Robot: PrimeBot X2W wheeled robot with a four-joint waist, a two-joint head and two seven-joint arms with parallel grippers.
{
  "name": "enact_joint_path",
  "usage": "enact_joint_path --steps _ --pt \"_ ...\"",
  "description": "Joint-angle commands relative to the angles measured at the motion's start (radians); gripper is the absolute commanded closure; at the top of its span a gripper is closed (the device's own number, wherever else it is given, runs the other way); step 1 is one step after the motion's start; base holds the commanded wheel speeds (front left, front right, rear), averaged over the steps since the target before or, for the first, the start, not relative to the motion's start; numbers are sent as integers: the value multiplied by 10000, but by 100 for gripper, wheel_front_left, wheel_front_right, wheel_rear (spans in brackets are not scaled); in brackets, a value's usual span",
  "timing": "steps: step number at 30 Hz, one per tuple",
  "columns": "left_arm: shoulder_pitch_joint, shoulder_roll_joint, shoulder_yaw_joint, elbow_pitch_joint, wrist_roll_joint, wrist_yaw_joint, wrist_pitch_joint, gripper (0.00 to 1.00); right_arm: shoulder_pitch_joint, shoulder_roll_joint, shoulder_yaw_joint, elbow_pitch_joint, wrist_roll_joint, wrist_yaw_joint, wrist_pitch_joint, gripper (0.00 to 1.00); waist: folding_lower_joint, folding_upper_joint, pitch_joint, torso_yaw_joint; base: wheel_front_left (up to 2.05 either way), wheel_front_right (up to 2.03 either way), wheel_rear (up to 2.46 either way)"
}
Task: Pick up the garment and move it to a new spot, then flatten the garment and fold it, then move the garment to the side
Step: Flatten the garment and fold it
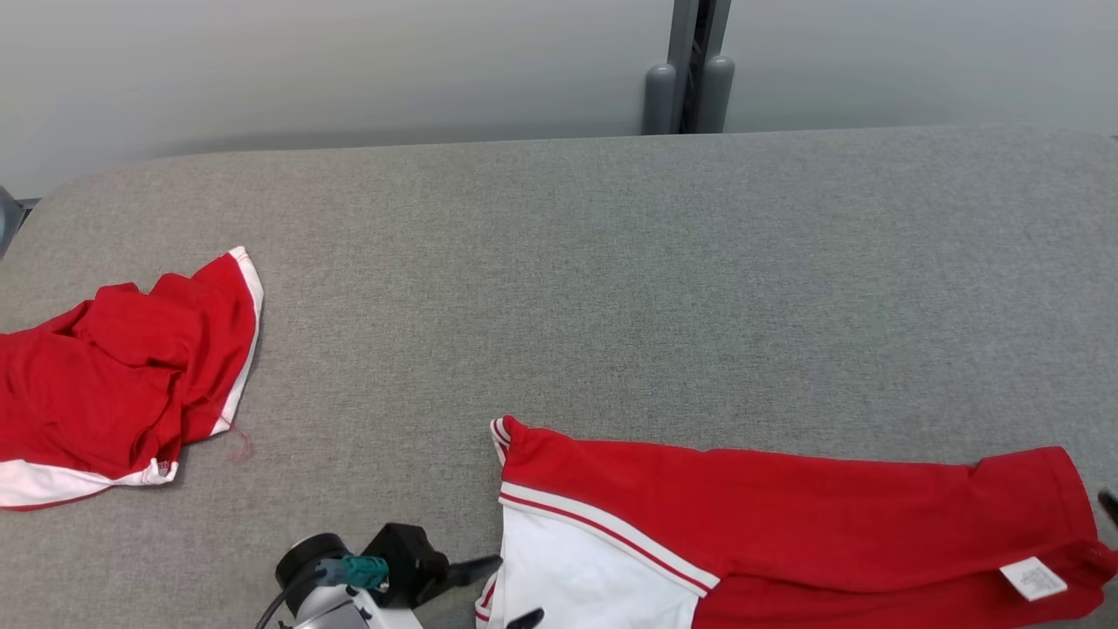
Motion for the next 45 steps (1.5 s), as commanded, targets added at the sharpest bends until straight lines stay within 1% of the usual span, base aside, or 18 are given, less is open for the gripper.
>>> enact_joint_path --steps 1,4,7,8,9,13,14,17,19,22,25,26,30,33,35,38,41,45 --pt "-79 9 138 61 25 92 -141 0 -283 -8 -146 10 194 -3 -155 0 0 0 -20 -52 0 0 0" --pt "-183 -230 562 124 -1 411 -803 0 -824 377 -573 94 -10 -3 -373 0 0 0 -83 -131 0 0 0" --pt "-185 -509 1068 324 -104 837 -1527 0 -1141 941 -1634 -188 -559 -3 -391 0 0 0 -140 -184 0 0 0" --pt "-185 -509 1068 324 -104 837 -1527 0 -1141 941 -1634 -188 -559 -3 -391 0 0 0 -140 -184 0 0 0" --pt "-223 -718 1403 548 -74 1157 -2055 0 -1021 1526 -2515 -505 -1011 -3 -387 0 0 0 -187 -203 0 0 0" --pt "-118 -1285 2241 1113 -179 1722 -2775 0 -541 2764 -4387 -1367 -2114 -3 -391 0 0 0 -291 -223 0 0 0" --pt "-118 -1285 2241 1113 -179 1722 -2775 0 -541 2764 -4387 -1367 -2114 -3 -391 0 0 0 -291 -223 0 0 0" --pt "48 -1732 3038 1403 -84 1934 -2963 0 -105 3743 -5663 -2088 -2896 -3 -392 0 0 0 -342 -231 0 0 0" --pt "189 -2098 3887 1312 292 2022 -2979 0 179 4320 -6284 -2549 -3299 -3 -392 0 0 0 -368 -224 0 0 0" --pt "800 -2672 5234 1161 1088 1975 -2985 0 503 5041 -7035 -3108 -3812 -3 -392 0 0 0 -415 -232 0 0 0" --pt "1440 -3379 6706 977 2022 1825 -2985 0 826 5614 -7345 -3481 -4213 -3 -394 0 0 0 -472 -242 0 0 0" --pt "1688 -3719 7267 922 2273 1803 -2984 0 920 5750 -7413 -3565 -4325 -3 -392 0 0 0 -497 -234 0 0 0" --pt "2651 -4810 8892 827 3789 1194 -2982 0 1290 6339 -7565 -3726 -4582 -3 -393 0 0 0 -604 -239 0 0 0" --pt "3242 -5364 9855 852 4598 745 -2983 0 1537 6635 -7602 -3634 -4683 -3 -393 0 0 0 -709 -239 0 0 0" --pt "3570 -5566 10298 941 4883 522 -2983 0 1689 6810 -7603 -3548 -4716 -3 -393 0 0 0 -758 -253 0 0 0" --pt "3915 -5660 10596 1090 5249 295 -2984 0 1864 6917 -7588 -3405 -4724 -3 -393 0 0 0 -811 -261 0 0 0" --pt "4140 -5679 10446 1169 5206 190 -2984 0 1980 6968 -7616 -3218 -4626 -3 -393 0 0 0 -849 -265 0 0 0" --pt "4226 -5672 10355 1216 5062 156 -2984 0 2069 6978 -7816 -2637 -4527 -3 -393 0 0 0 -870 -224 0 0 0"
